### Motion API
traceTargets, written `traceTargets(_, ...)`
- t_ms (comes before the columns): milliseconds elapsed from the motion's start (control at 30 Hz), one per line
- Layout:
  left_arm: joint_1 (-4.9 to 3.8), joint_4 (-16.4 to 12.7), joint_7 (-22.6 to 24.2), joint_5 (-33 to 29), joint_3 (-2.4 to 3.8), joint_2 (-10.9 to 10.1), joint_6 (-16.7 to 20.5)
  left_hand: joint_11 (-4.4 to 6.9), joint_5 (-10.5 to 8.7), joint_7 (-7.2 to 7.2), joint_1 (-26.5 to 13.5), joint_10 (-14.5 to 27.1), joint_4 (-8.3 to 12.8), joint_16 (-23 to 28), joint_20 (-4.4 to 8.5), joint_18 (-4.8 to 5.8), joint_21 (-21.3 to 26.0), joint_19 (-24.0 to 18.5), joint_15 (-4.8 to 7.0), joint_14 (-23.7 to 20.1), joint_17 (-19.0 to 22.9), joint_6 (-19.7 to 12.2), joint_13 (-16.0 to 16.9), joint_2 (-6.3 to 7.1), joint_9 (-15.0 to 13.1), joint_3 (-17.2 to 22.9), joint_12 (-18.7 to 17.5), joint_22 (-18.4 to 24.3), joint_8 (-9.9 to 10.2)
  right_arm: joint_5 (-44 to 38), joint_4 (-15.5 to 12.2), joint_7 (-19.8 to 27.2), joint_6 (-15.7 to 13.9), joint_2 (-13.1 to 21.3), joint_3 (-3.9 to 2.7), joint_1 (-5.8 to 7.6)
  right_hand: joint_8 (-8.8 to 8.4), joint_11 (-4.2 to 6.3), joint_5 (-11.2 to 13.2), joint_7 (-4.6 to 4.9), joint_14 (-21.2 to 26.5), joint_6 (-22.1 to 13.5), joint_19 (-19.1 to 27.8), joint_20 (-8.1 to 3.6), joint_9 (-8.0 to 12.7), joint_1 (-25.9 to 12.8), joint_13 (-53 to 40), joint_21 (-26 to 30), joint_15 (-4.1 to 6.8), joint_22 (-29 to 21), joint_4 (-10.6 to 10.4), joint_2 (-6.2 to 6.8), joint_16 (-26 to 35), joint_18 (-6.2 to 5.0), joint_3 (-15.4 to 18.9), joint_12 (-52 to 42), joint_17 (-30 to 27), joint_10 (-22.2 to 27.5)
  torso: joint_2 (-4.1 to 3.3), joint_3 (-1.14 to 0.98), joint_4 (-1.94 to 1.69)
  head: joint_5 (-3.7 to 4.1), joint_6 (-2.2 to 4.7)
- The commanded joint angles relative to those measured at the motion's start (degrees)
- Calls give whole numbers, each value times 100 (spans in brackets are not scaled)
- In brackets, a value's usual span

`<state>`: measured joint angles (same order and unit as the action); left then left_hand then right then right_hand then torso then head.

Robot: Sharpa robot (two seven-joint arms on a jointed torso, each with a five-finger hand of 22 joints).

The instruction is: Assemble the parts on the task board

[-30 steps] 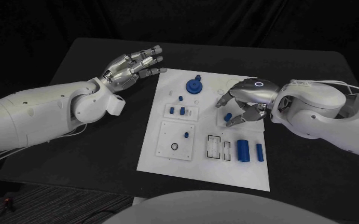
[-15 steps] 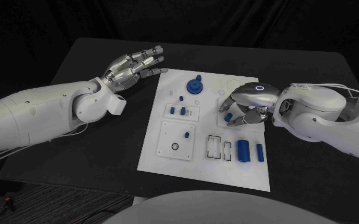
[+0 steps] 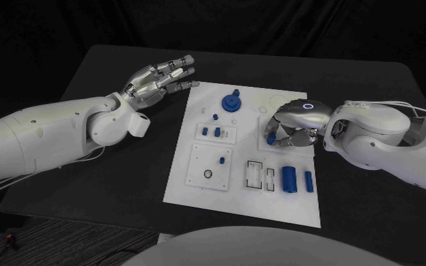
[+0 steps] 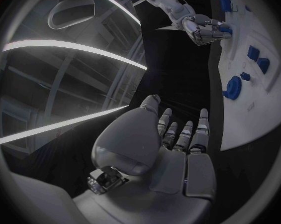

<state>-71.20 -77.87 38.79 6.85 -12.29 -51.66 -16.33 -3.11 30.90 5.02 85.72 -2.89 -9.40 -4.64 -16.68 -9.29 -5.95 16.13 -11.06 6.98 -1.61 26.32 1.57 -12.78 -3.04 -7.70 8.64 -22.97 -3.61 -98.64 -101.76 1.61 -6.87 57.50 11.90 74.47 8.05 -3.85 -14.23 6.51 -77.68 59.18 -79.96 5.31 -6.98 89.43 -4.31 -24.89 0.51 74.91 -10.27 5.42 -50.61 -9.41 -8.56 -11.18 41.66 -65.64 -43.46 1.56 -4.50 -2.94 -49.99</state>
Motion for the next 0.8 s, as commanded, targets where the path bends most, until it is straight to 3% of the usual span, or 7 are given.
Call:
traceTargets(33,10,-4,62,-39,6,11,-65,-34,18,10,25,-1,3,-30,5,-20,9,5,-23,-4,-6,12,7,-24,-3,23,36,9,-34,-130,-5,24,-91,12,1,-21,46,46,79,9,-3,105,6,-52,-41,48,-11,-29,62,345,-5,15,36,59,-54,-49,-6,-148,-1,4,2,-9,-1)
traceTargets(167,16,7,48,-39,6,11,-75,-37,25,14,35,-3,19,-31,5,-19,10,5,-24,-6,-6,25,7,-23,-5,39,41,15,-37,-142,-37,99,-218,28,0,-27,165,91,156,2,-27,375,-11,-93,-154,102,-19,-98,98,357,19,32,38,71,-122,-58,4,-376,-6,3,5,-21,-1)
traceTargets(600,32,18,-6,-39,6,18,-94,-56,30,33,57,-9,59,-36,6,-14,14,1,-25,-10,-6,61,9,-39,-10,97,55,36,-49,231,-197,247,-803,105,-2,-9,260,160,267,-73,-103,631,-59,-132,-295,98,-18,-259,147,384,-8,37,-22,90,-167,-20,84,-608,-10,-5,2,-39,-1)
traceTargets(800,34,14,-41,-39,6,15,-94,-62,31,40,66,-12,76,-37,6,-13,13,5,-25,-13,-5,83,10,-43,-12,120,61,37,-54,564,-303,179,-874,133,-2,131,298,178,257,-102,-127,726,-70,-149,-352,111,-9,-284,164,388,-11,8,-41,93,-196,19,112,-636,-12,-4,4,-74,-1)
